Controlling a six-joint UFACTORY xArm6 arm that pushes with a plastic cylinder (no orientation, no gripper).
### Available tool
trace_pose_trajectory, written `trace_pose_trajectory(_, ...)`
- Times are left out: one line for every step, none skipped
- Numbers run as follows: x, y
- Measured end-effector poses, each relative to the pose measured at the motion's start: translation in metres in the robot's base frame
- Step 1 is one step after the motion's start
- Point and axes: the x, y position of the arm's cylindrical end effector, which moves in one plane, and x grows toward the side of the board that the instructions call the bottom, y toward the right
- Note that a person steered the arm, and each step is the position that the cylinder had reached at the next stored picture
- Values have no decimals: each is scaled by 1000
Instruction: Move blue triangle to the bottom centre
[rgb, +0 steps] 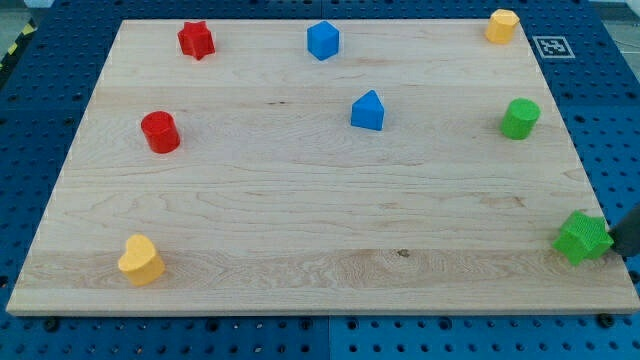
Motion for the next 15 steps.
trace_pose_trajectory(1,0)
trace_pose_trajectory(3,-2)
trace_pose_trajectory(9,-2)
trace_pose_trajectory(13,-10)
trace_pose_trajectory(11,-10)
trace_pose_trajectory(-12,-4)
trace_pose_trajectory(-21,-16)
trace_pose_trajectory(-14,-41)
trace_pose_trajectory(-19,-42)
trace_pose_trajectory(-22,-42)
trace_pose_trajectory(-22,-42)
trace_pose_trajectory(-27,-47)
trace_pose_trajectory(-46,-69)
trace_pose_trajectory(-53,-77)
trace_pose_trajectory(-53,-85)
